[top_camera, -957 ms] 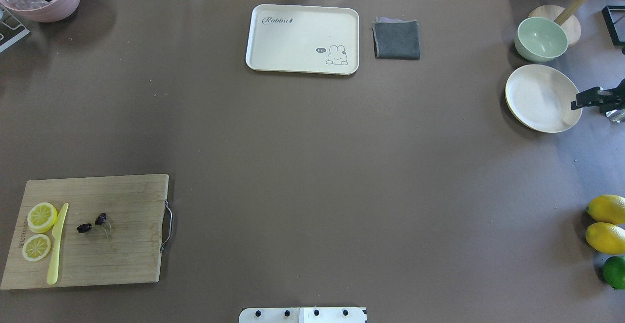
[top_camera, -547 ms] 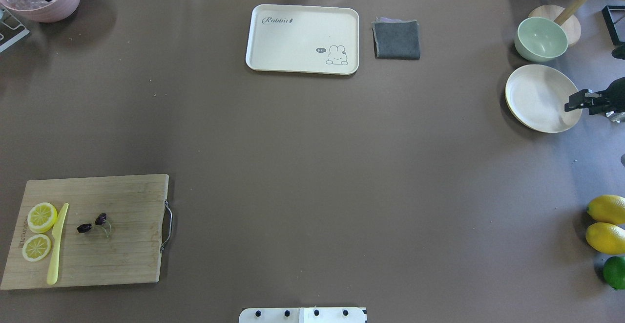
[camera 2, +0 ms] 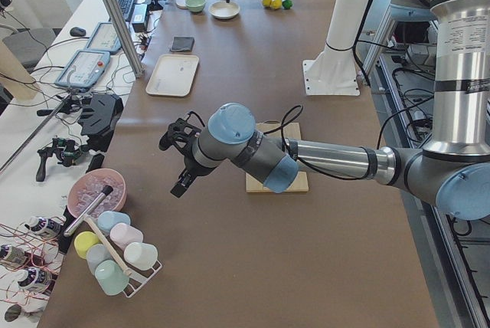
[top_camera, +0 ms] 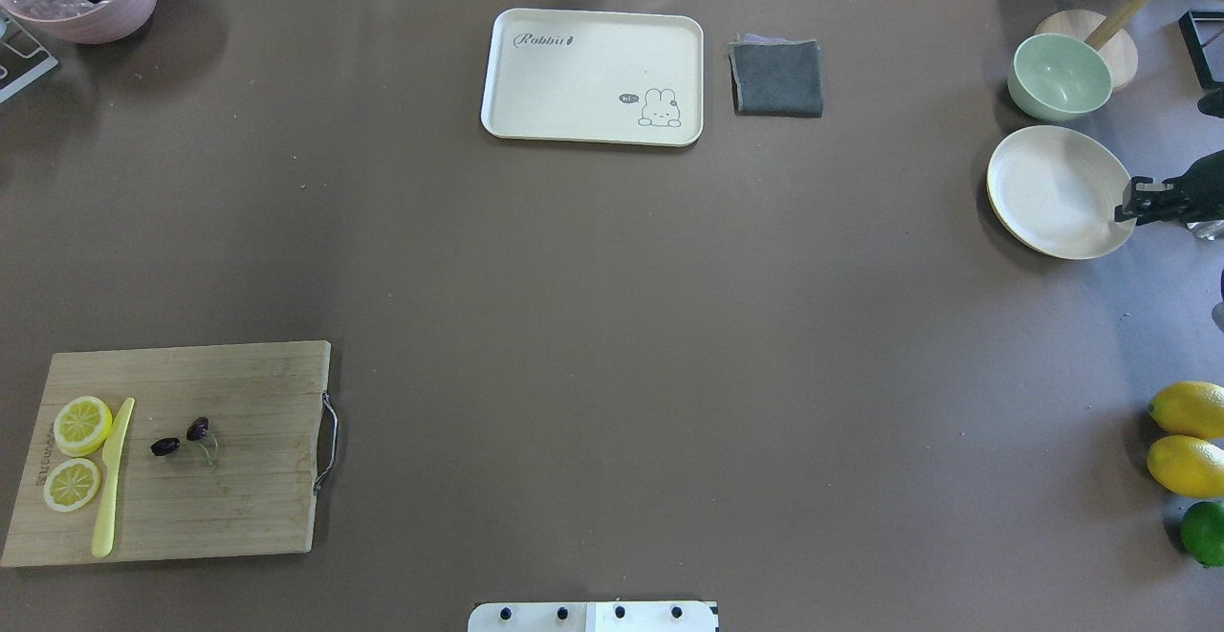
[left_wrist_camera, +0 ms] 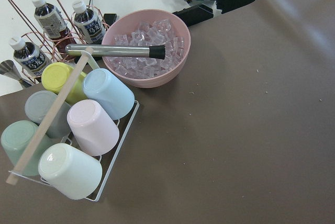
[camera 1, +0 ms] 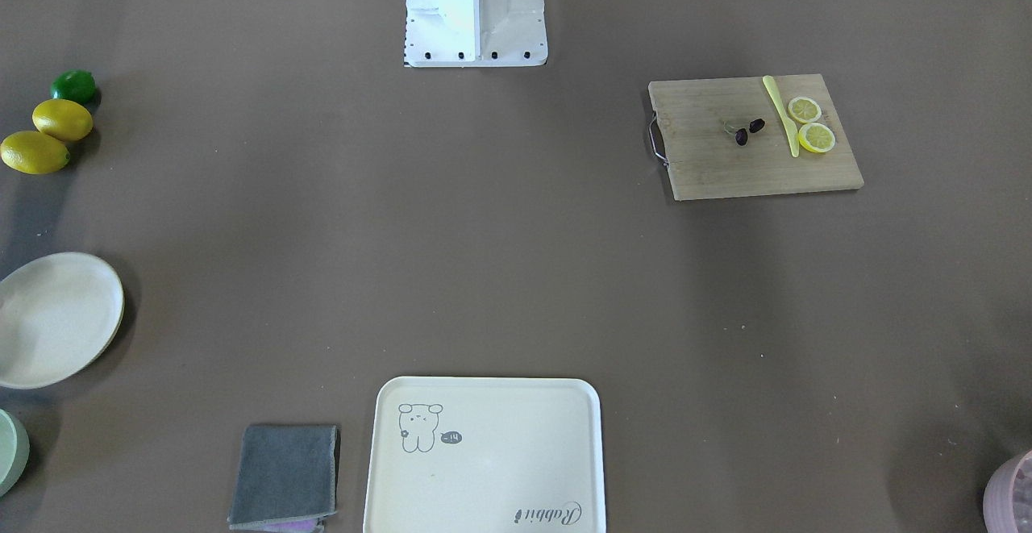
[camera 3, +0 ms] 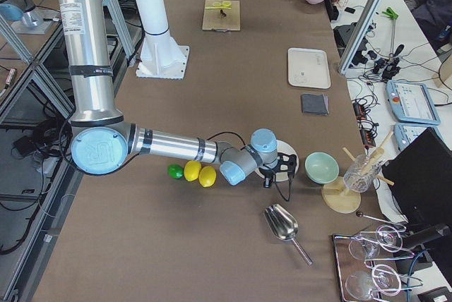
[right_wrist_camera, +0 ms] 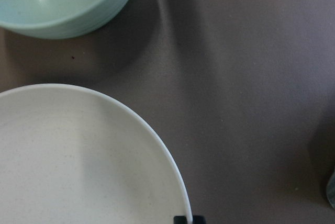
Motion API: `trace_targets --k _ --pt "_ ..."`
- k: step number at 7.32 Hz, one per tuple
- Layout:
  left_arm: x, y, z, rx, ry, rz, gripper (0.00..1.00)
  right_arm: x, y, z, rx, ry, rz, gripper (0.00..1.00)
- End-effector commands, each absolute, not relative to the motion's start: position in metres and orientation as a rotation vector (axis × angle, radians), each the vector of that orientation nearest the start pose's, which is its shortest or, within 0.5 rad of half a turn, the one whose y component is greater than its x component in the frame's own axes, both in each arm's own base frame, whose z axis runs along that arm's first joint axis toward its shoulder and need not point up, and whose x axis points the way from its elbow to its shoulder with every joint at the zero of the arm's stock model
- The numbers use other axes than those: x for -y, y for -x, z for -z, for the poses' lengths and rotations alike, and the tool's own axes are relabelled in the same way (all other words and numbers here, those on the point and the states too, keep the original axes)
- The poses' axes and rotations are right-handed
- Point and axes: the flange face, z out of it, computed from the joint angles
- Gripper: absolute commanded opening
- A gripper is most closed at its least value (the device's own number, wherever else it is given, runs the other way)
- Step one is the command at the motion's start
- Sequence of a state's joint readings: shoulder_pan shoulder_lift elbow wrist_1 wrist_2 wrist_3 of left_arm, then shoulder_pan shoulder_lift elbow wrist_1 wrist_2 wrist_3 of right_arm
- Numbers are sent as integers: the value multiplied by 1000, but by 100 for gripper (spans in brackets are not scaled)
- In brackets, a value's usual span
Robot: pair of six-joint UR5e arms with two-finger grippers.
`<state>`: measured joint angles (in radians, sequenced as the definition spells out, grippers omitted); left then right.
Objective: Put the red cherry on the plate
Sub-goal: 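Reach the right gripper to the rim of the white plate and grasp it, then slide the white plate with the right gripper toward the table center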
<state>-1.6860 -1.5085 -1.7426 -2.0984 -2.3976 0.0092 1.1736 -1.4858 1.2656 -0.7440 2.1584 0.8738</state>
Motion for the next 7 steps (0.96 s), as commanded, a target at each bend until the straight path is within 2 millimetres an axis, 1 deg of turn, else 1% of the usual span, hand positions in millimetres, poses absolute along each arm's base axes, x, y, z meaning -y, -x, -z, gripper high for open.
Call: trace_targets --k 1,2,3,4,5,6,7 --pt "473 115 -539 -758 -647 -166 98 538 142 -664 839 -138 -309 0" --pt "473 116 -539 -758 -647 -163 98 542 144 -628 887 -158 -348 0" --pt "473 116 -539 -760 -645 -163 98 543 161 -585 948 -158 -396 0" --pt "473 116 -539 -761 -645 -164 98 535 204 -539 1016 -124 -424 0" --pt "473 116 -539 -761 -645 -164 98 533 256 -485 1085 -90 -462 0" --pt "472 115 -541 -763 -639 -160 98 521 326 -435 1126 -101 -482 0" --pt "471 115 -542 -765 -635 -156 98 508 386 -394 1169 -104 -505 0"
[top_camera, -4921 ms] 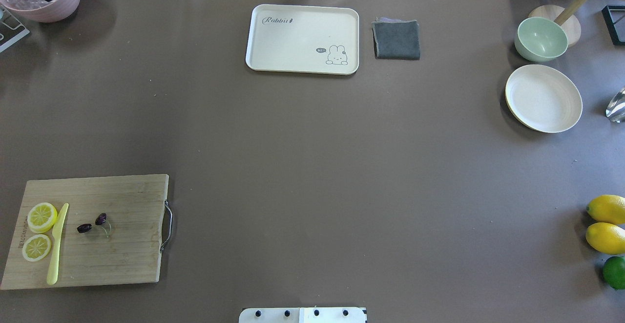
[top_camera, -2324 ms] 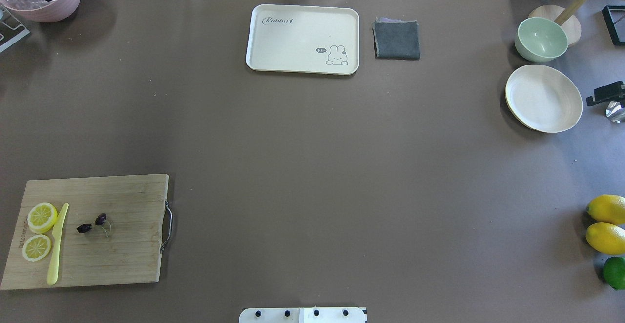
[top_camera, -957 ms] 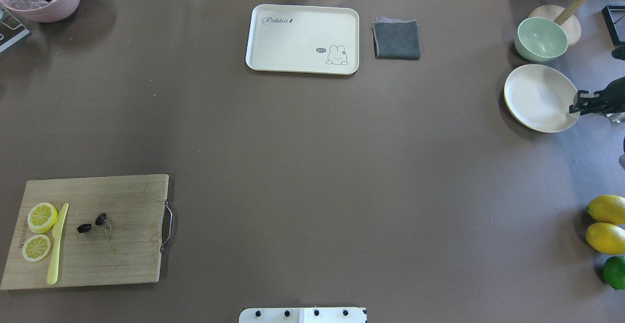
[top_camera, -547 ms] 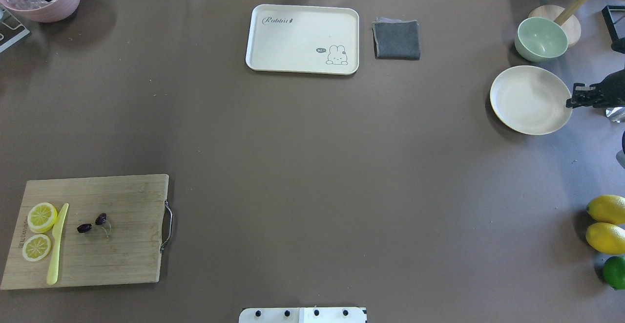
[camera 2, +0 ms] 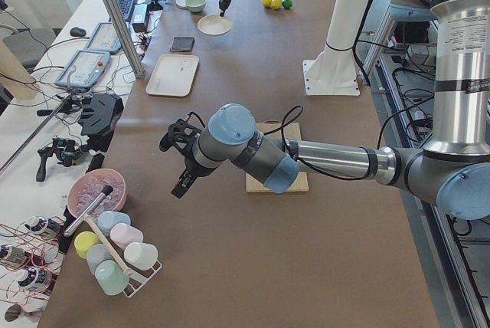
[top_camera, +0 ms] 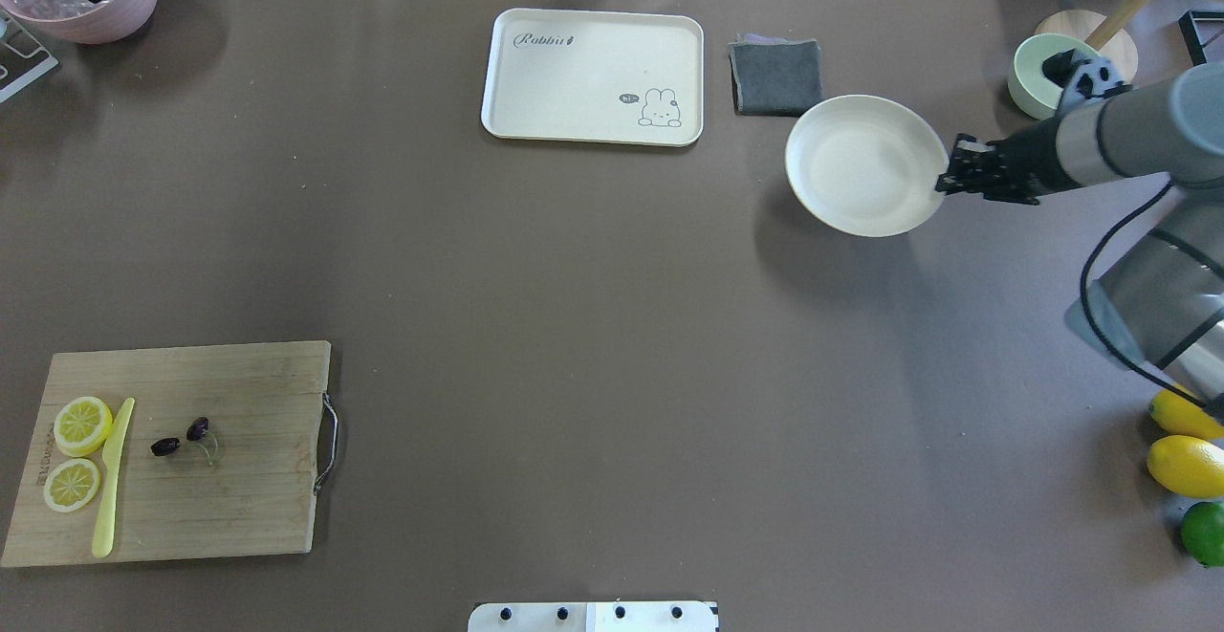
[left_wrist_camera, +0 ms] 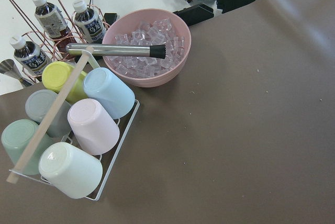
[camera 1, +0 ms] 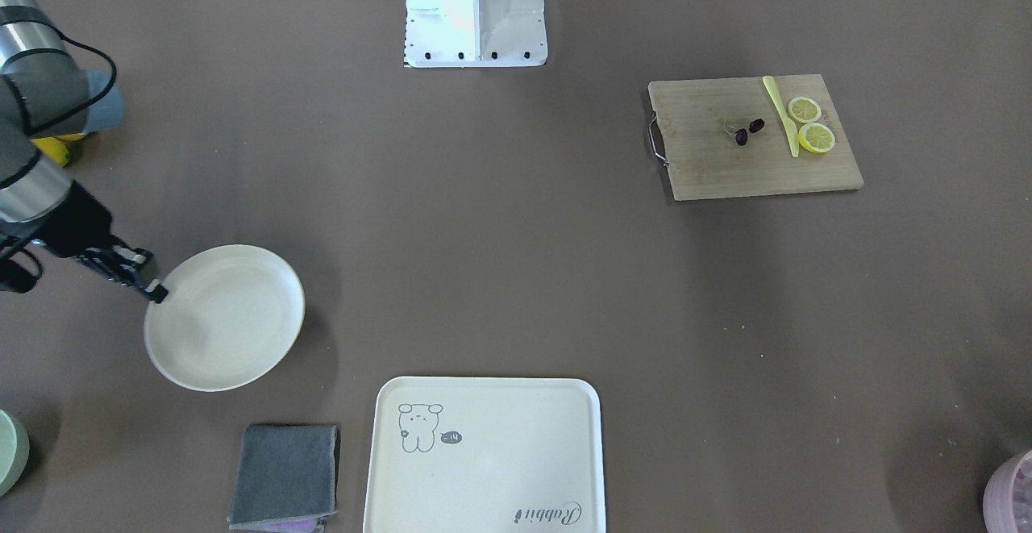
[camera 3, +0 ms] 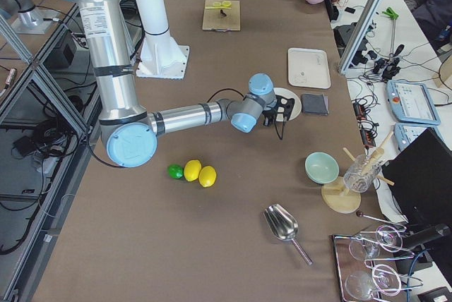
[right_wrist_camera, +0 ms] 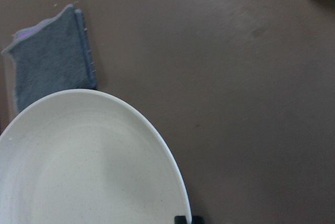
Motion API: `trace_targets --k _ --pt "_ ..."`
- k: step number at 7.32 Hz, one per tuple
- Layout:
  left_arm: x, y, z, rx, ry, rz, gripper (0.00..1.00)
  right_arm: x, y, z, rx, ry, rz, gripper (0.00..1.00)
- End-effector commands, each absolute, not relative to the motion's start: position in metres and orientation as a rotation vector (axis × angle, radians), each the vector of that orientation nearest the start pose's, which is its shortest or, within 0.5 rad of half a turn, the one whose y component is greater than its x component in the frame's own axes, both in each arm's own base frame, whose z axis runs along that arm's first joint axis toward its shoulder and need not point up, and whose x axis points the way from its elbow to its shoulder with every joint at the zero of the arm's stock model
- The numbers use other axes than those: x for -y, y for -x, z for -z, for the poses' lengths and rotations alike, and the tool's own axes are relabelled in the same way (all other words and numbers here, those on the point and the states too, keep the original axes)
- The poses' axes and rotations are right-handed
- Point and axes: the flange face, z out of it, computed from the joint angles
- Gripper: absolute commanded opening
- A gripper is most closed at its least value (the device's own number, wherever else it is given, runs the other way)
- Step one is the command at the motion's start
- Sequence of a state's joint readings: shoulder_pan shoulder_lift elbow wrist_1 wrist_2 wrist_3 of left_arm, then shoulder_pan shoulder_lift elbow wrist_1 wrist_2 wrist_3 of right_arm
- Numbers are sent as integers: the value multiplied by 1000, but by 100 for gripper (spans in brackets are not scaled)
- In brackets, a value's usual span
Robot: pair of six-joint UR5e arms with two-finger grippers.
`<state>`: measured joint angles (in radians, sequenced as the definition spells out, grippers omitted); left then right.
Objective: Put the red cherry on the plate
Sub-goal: 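Slide the white plate with the right gripper toward the table center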
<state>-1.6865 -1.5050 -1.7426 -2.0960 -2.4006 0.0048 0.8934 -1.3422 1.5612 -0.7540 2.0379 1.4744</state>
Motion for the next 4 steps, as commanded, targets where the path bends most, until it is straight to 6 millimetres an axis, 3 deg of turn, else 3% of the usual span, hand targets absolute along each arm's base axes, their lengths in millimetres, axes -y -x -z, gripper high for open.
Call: trace_targets --k 1,2,3,4 --pt "471 115 -542 -767 -632 -153 98 498 417 -355 1181 -87 -518 0" --pt "470 113 -541 -791 -631 -160 98 461 443 -318 1139 -82 -500 0" --pt "469 112 -540 -806 -627 -151 98 418 482 -286 1093 -93 -499 0" --pt "470 112 -539 -806 -627 -151 98 391 515 -267 1087 -99 -513 0"
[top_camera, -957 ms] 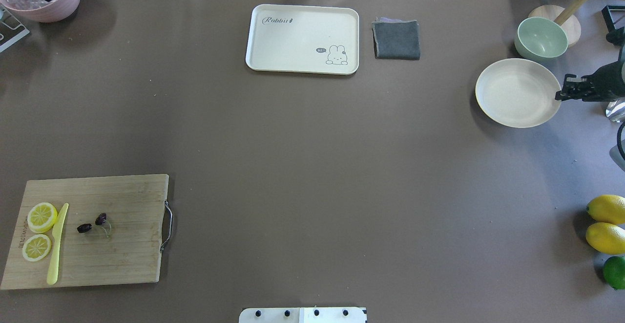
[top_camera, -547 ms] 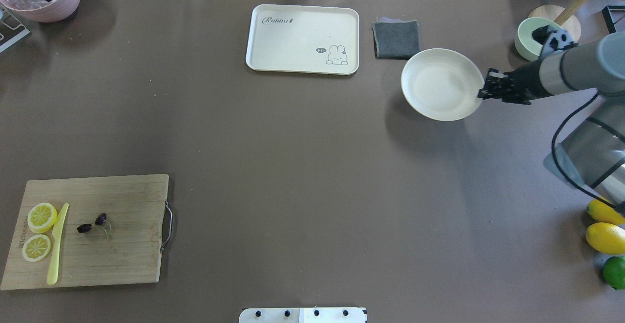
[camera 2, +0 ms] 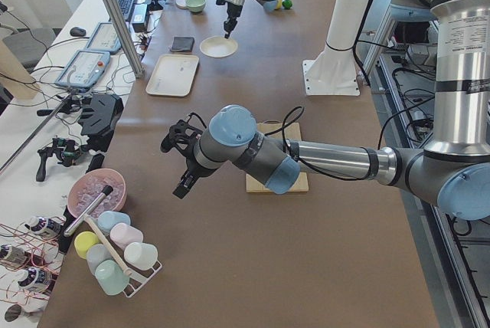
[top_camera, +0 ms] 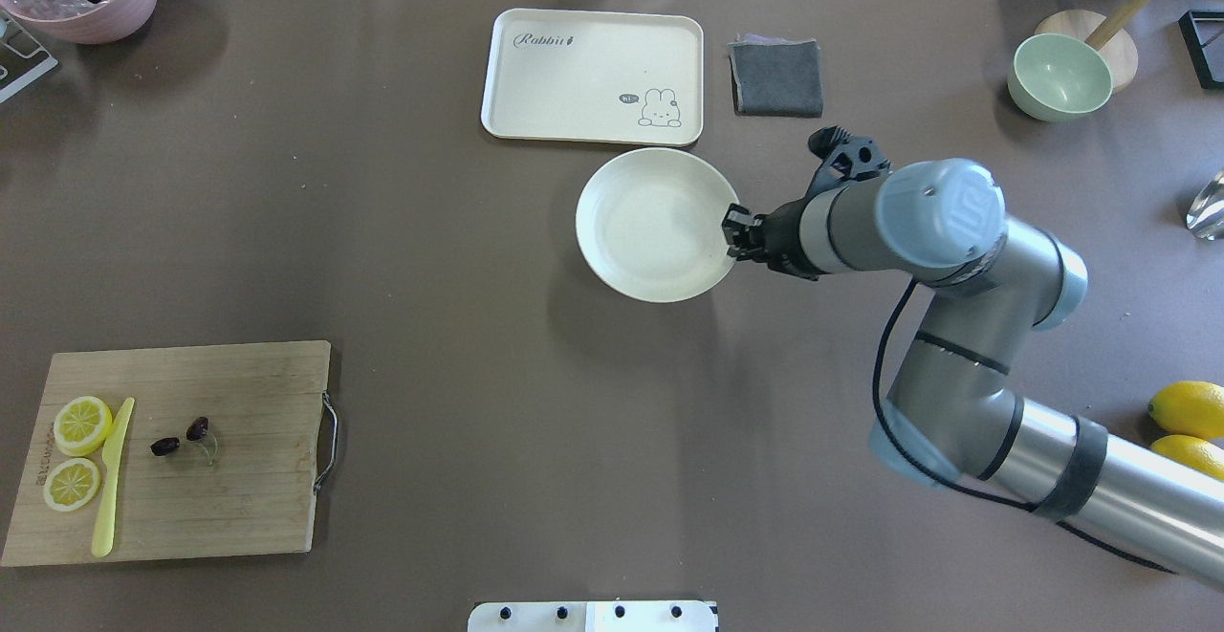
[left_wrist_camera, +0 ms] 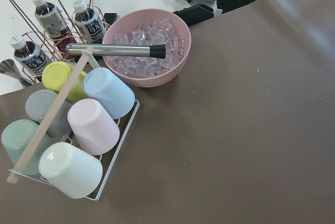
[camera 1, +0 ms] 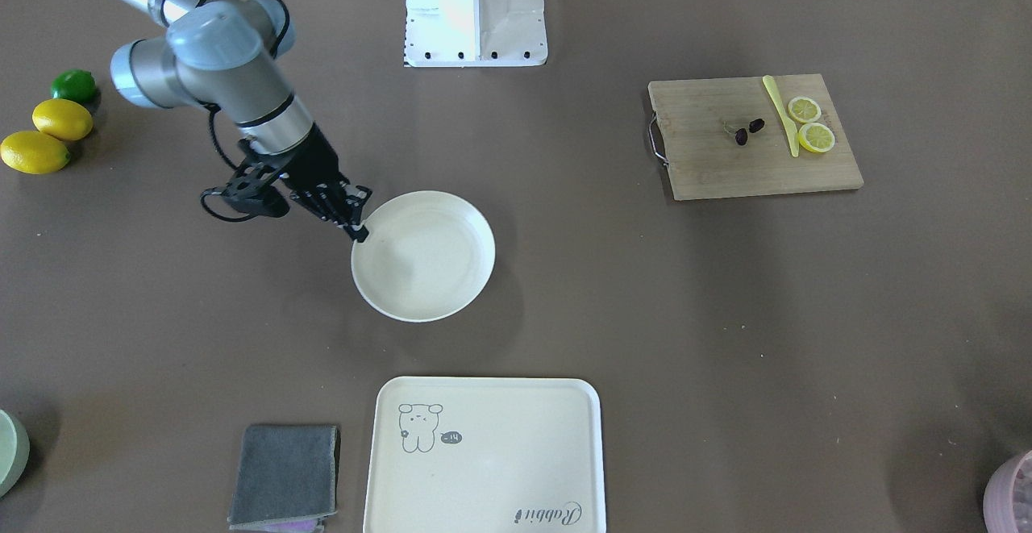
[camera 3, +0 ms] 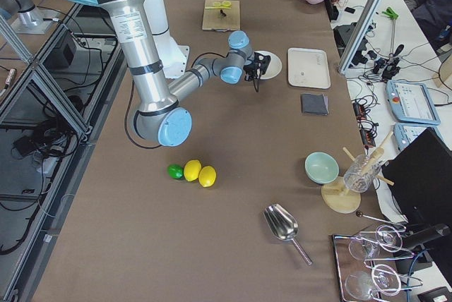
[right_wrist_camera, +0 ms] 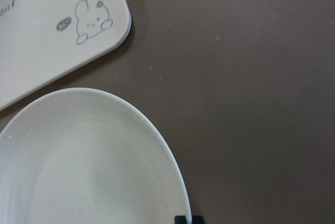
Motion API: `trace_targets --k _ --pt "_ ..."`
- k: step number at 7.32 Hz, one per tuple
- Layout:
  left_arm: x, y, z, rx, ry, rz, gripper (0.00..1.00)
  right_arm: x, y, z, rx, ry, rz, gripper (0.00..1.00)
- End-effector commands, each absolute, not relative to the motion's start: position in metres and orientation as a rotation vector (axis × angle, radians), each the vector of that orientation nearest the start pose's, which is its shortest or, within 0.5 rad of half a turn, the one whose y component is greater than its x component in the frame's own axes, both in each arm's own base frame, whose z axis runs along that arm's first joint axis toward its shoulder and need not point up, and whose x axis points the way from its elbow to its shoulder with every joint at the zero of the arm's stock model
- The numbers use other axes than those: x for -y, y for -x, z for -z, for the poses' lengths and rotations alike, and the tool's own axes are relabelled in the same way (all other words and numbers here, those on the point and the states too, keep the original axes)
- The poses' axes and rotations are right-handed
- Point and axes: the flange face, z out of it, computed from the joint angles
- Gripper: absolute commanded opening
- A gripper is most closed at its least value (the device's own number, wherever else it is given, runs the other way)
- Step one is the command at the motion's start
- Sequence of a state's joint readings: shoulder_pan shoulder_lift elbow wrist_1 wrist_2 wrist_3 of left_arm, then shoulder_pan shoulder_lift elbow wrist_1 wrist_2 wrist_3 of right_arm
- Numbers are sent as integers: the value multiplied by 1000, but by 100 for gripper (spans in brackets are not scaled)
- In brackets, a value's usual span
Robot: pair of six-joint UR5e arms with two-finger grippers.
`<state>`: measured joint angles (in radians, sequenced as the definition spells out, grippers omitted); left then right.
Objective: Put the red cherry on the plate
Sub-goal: 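Slide the white plate with the right gripper toward the table center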
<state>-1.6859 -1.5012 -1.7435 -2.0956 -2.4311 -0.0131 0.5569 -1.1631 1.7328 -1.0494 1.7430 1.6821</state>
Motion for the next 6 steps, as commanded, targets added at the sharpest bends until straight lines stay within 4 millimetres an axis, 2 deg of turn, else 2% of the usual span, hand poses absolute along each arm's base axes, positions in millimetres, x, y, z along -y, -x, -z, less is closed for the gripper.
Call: trace_targets --k 1,2,3,4,6 --pt "470 112 -539 -806 -626 -149 98 375 533 -257 1075 -106 -497 0" --pt "469 112 -538 -806 -628 -150 98 367 543 -255 1058 -115 -490 0" --pt "469 112 -538 -806 -628 -151 98 367 544 -259 1051 -119 -482 0" --pt "469 112 -538 -806 -629 -151 98 370 542 -261 1044 -125 -488 0" --pt "469 112 -538 -806 -629 -151 98 388 543 -280 997 -150 -492 0"
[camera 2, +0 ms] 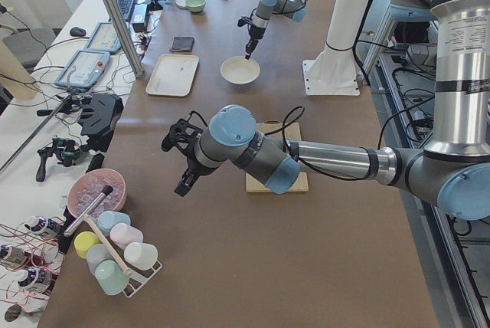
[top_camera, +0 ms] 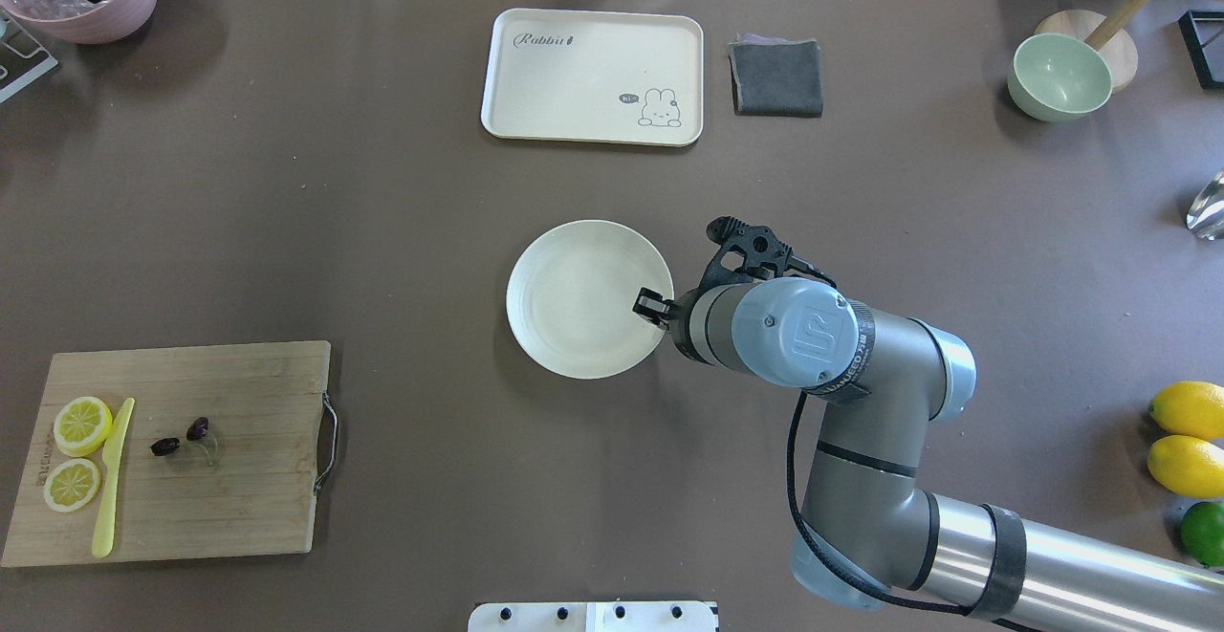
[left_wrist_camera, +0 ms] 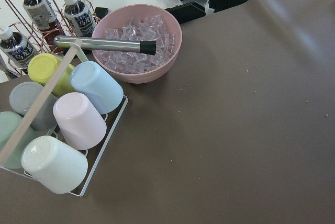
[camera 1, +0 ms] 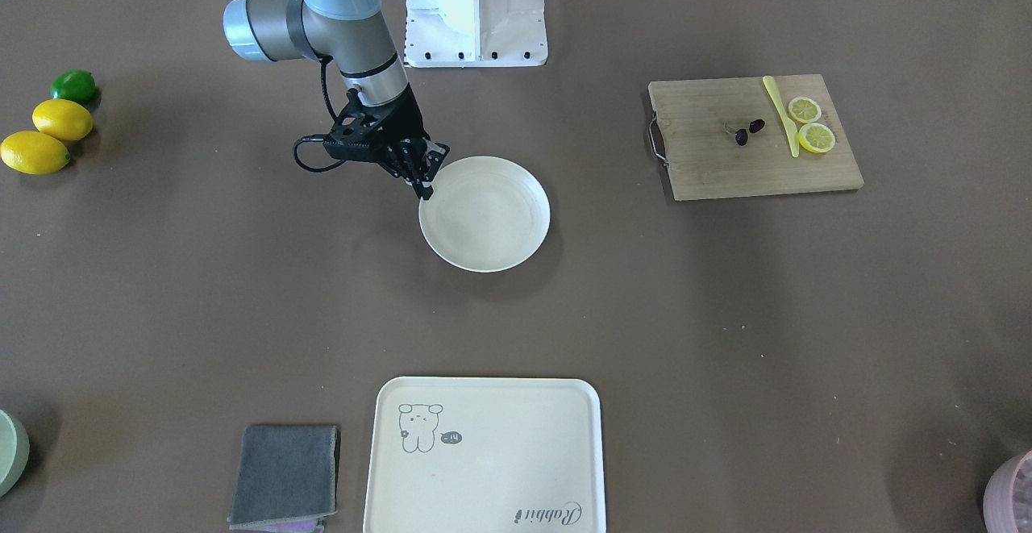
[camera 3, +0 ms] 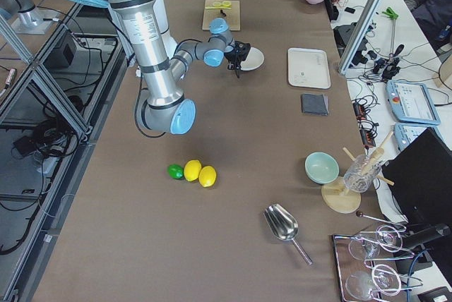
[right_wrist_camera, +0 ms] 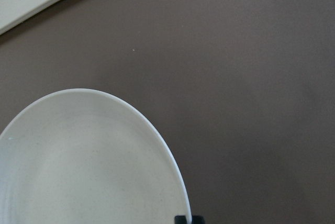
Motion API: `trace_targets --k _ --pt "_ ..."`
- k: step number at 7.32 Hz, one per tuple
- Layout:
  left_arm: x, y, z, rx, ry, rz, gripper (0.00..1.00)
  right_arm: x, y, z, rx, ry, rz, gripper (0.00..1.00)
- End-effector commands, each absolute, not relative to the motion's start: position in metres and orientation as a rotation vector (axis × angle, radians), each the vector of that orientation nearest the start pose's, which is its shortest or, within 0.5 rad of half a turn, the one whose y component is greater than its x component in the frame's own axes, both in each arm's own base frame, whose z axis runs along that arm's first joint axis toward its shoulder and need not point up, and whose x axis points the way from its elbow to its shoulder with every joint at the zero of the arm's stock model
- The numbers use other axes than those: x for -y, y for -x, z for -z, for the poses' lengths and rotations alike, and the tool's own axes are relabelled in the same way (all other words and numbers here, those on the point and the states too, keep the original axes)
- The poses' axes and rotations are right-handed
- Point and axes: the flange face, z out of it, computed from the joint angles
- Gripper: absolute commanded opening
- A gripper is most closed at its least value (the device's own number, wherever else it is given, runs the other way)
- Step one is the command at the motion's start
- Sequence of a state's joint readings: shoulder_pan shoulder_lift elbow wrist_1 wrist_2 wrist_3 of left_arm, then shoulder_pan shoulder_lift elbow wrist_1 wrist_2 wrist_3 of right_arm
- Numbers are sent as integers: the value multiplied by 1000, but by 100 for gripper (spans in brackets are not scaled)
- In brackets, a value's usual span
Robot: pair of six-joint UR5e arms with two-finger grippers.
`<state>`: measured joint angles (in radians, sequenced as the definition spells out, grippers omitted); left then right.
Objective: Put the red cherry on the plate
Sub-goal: 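Slide the white plate with the right gripper toward the table center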
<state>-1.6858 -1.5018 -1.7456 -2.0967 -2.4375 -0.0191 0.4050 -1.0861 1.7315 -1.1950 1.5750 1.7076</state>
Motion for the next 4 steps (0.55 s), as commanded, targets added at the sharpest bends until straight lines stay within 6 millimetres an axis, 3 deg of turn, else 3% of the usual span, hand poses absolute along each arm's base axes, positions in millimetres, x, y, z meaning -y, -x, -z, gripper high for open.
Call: trace_targets --k 1,2,3,4 --pt "469 112 -538 -805 -630 -152 98 395 540 -282 991 -161 -487 0" --pt "469 112 -538 -807 -630 -153 98 397 538 -282 988 -166 -486 41" --pt "469 112 -538 -806 -628 -151 98 396 539 -282 990 -172 -473 95" --pt "469 113 -539 -807 -627 -148 98 400 534 -278 998 -177 -469 100"
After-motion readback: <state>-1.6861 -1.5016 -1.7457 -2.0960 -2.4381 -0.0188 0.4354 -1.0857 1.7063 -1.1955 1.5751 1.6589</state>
